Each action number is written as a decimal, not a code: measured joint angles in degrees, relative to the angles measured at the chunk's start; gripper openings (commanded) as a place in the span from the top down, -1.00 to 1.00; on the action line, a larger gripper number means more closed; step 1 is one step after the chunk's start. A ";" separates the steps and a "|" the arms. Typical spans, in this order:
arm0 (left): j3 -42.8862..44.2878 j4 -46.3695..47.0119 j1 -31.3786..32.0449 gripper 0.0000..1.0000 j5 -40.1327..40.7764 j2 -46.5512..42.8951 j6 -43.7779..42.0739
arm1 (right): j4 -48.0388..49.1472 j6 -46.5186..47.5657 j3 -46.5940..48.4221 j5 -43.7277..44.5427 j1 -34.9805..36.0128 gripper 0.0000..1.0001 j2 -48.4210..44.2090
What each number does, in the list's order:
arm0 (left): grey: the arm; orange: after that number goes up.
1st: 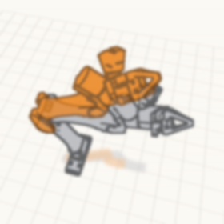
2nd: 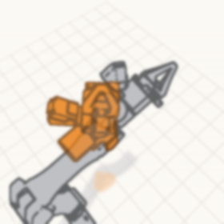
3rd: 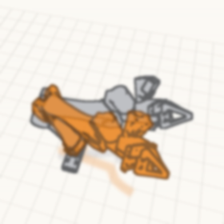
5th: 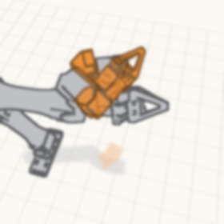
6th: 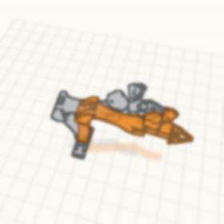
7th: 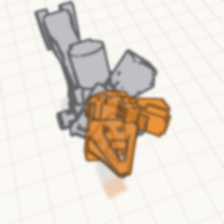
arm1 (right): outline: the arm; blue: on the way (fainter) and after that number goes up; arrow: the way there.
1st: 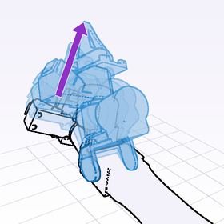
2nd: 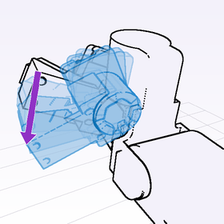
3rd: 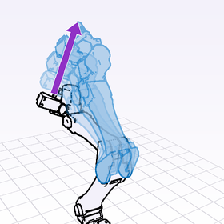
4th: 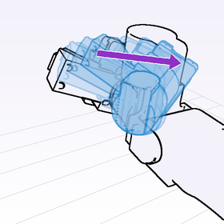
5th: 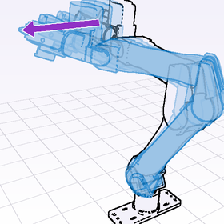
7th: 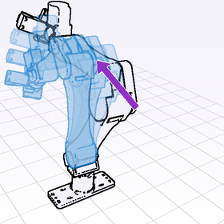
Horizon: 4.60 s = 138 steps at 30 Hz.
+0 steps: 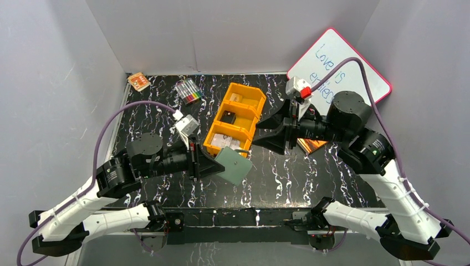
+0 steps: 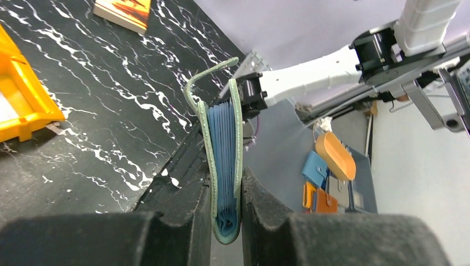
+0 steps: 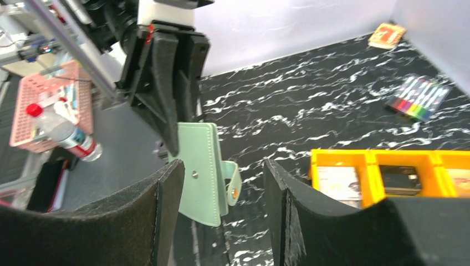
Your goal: Put the credit cards into the card holder
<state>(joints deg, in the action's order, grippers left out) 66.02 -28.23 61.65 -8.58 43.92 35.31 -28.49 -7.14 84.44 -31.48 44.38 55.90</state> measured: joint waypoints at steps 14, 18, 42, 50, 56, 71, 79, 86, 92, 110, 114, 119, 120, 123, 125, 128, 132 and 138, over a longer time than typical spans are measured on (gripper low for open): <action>0.72 1.03 0.00 1.00 -7.78 3.85 -2.95 | -4.90 -4.98 -8.59 -7.30 0.00 -0.04 -0.72; 1.31 1.20 0.00 1.00 -7.98 3.80 -3.19 | -5.09 -5.22 -9.29 -7.08 0.00 0.04 -0.94; 1.40 1.07 0.00 1.00 -5.35 1.53 -3.37 | -6.43 -6.21 -9.33 -6.62 0.00 0.08 -1.70; 1.40 0.96 0.00 1.00 -5.31 1.51 -3.34 | -6.51 -6.67 -9.33 -6.47 0.00 0.03 -1.42; 1.40 0.96 0.00 1.00 -5.29 1.51 -3.34 | -5.99 -7.48 -9.35 -6.43 0.00 0.22 -1.42; 1.40 0.90 0.00 1.00 -4.50 1.49 -3.34 | -5.73 -7.72 -9.35 -6.58 0.00 1.00 -1.01; 1.40 0.70 0.00 1.00 -4.28 1.27 -3.39 | -5.75 -7.69 -9.35 -6.43 0.00 1.00 -0.79; 1.40 -0.68 0.00 1.00 -4.04 1.16 -3.56 | -5.27 -8.15 -8.92 -4.61 0.00 1.00 -2.36; 1.60 -3.37 0.00 1.00 -2.80 2.56 -3.82 | -5.27 -9.51 -5.03 -4.98 0.00 1.00 -1.03; 2.10 -3.82 0.00 1.00 -1.40 0.22 -2.56 | -4.42 -10.45 -10.21 -1.90 0.00 -0.23 -5.57; 2.51 -2.51 0.00 1.00 -1.84 -1.07 -1.62 | -0.81 -12.24 -13.60 -2.12 0.00 -0.28 -6.62; 3.15 -1.64 0.00 1.00 -2.38 -0.81 -0.90 | 4.79 -14.60 -15.58 -3.15 0.00 -0.24 -6.03; 3.17 -1.53 0.00 1.00 -2.45 -0.72 -0.79 | 5.95 -15.26 -16.11 -3.28 0.00 -0.21 -6.10; 3.15 -1.25 0.00 1.00 -2.60 -0.50 -0.55 | 9.07 -16.90 -17.51 -3.69 0.00 -0.10 -6.19; 3.15 -1.05 0.00 1.00 -2.64 -0.46 -0.42 | 10.51 -17.84 -17.92 -3.87 0.00 -0.01 -6.12; 3.15 -0.90 0.00 1.00 -2.67 -0.42 -0.28 | 12.44 -18.69 -17.92 -4.00 0.00 0.06 -6.08; 3.17 -0.90 0.00 1.00 -2.64 -0.42 -0.17 | 13.77 -19.28 -17.92 -4.48 0.00 -0.02 -6.05; 3.17 -0.90 0.00 1.00 -2.64 -0.42 -0.17 | 13.88 -19.50 -17.92 -5.70 0.00 -0.09 -5.66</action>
<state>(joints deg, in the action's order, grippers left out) 69.19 -29.12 61.65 -11.22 43.51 35.14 -14.61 -26.63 66.52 -37.19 44.38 50.24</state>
